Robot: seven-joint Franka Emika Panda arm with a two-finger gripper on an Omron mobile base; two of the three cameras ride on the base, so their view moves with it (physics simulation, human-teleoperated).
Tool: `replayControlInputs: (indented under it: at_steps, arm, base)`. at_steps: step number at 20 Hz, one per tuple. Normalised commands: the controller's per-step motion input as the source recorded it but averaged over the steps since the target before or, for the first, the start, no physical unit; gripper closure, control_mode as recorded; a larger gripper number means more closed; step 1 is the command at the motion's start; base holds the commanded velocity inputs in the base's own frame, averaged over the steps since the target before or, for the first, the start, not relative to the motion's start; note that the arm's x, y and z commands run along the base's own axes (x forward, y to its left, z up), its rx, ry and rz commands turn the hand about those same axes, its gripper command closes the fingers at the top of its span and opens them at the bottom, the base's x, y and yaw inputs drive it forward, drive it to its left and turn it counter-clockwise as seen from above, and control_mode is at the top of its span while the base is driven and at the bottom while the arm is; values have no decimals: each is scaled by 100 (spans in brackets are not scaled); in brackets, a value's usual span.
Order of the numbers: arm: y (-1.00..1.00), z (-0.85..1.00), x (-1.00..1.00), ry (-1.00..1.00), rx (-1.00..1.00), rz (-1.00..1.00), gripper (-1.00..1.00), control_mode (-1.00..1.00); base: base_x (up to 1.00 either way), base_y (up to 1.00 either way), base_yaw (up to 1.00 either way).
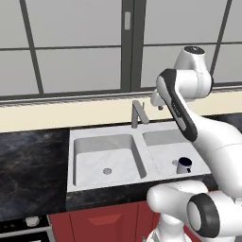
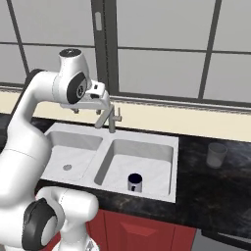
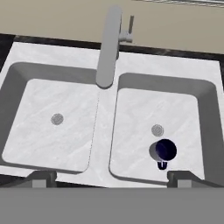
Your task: Move any existing items from the left basin to the right basin for drying. Then move the glass cup from the counter to the left basin of the sink for washing.
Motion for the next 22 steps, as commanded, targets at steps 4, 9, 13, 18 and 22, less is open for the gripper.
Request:
replayControlInputs:
  at_steps: [4, 9, 13, 18, 22]
  arm:
    - [-100, 0, -2, 1, -4, 0, -100, -100]
    - [-96, -2, 0, 13, -22, 0, -100, -100]
    - [-85, -14, 0, 20, -27, 0, -100, -100]
    - [-58, -20, 0, 19, -26, 0, -100, -100]
    - [-46, -18, 0, 17, -23, 0, -100, -100]
  base:
    - [0, 0, 0]
    - [0, 0, 0]
    - [0, 0, 0]
    - [0, 0, 0]
    - [0, 0, 0]
